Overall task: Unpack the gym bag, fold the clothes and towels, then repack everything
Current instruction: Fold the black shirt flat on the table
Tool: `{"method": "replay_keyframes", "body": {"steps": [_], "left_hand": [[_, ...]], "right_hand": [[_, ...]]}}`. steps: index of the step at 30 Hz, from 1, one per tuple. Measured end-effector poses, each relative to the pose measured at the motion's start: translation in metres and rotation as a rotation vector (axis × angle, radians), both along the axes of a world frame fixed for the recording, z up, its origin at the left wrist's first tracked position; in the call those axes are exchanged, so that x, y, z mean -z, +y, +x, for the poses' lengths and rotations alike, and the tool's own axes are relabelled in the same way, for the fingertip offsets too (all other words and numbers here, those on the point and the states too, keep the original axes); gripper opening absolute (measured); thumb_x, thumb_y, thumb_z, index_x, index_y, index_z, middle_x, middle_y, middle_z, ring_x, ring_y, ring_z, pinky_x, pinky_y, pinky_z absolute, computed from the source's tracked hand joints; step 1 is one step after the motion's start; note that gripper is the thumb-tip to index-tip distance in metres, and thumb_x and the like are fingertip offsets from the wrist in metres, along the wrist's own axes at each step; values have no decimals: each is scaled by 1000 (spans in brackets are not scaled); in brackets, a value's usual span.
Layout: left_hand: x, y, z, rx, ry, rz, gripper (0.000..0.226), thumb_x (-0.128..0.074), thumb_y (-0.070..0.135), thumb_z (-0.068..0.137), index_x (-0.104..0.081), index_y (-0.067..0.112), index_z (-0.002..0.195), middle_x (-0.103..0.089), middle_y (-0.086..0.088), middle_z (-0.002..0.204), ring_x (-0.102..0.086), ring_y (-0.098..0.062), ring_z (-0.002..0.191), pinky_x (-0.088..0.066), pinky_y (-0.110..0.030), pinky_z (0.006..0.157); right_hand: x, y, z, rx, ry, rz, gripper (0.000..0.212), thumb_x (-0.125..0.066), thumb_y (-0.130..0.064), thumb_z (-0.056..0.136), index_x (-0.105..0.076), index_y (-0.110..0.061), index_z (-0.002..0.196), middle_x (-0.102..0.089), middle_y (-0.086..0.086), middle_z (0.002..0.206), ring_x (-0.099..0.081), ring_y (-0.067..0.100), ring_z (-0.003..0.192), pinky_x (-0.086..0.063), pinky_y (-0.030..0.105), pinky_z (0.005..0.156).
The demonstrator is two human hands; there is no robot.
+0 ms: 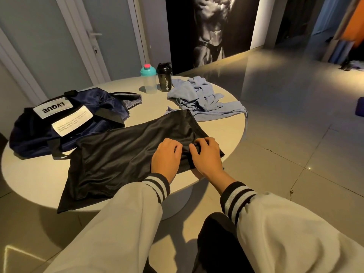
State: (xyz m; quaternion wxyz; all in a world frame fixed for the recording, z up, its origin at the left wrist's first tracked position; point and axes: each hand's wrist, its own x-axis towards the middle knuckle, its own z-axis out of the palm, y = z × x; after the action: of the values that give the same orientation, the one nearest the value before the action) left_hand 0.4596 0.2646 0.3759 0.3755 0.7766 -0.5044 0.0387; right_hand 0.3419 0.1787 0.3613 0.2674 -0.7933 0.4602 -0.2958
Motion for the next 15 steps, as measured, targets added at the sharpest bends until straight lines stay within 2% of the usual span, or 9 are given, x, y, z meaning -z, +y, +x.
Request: {"method": "replay_keyframes", "body": {"steps": [4, 7, 11, 13, 15], "left_hand": [[7, 1, -2, 138, -151, 113, 21, -47, 32, 104, -63, 24, 94, -58, 8, 96, -52, -12, 85, -50, -35, 80], [14, 4, -1, 226, -209, 181, 5, -55, 33, 97, -59, 30, 97, -58, 14, 98, -51, -9, 90, -50, -33, 84], [11, 1, 2, 342, -107, 268, 7, -58, 33, 90, -58, 30, 97, -57, 14, 97, -52, -10, 91, -50, -38, 90], [1, -1, 2, 390, 86, 273, 10, -54, 29, 93, -64, 28, 97, -62, 11, 102, -55, -10, 97, -49, -40, 95], [-9, -4, 5, 317, 243, 232, 23, -48, 21, 101, -71, 22, 104, -66, 5, 118, -57, -13, 110, -44, -35, 104]], "right_hand": [[1, -5, -8, -29, 62, 16, 35, -53, -13, 99, -56, -17, 134, -43, 9, 138, -39, 29, 130, -41, 40, 110], [1, -8, -8, -34, 102, 26, 42, -52, 2, 93, -58, -11, 132, -46, 12, 135, -40, 31, 128, -41, 39, 108], [-1, -9, -2, -38, 72, 13, 37, -51, 0, 89, -61, -9, 124, -48, 16, 133, -42, 30, 124, -36, 36, 101], [-6, -8, 6, -68, 101, -83, 31, -55, -8, 92, -64, -8, 122, -52, 13, 132, -43, 28, 124, -37, 36, 103], [-14, -8, 16, -123, 113, -156, 30, -56, -14, 96, -66, -7, 123, -56, 10, 132, -45, 28, 126, -34, 38, 110]]}}
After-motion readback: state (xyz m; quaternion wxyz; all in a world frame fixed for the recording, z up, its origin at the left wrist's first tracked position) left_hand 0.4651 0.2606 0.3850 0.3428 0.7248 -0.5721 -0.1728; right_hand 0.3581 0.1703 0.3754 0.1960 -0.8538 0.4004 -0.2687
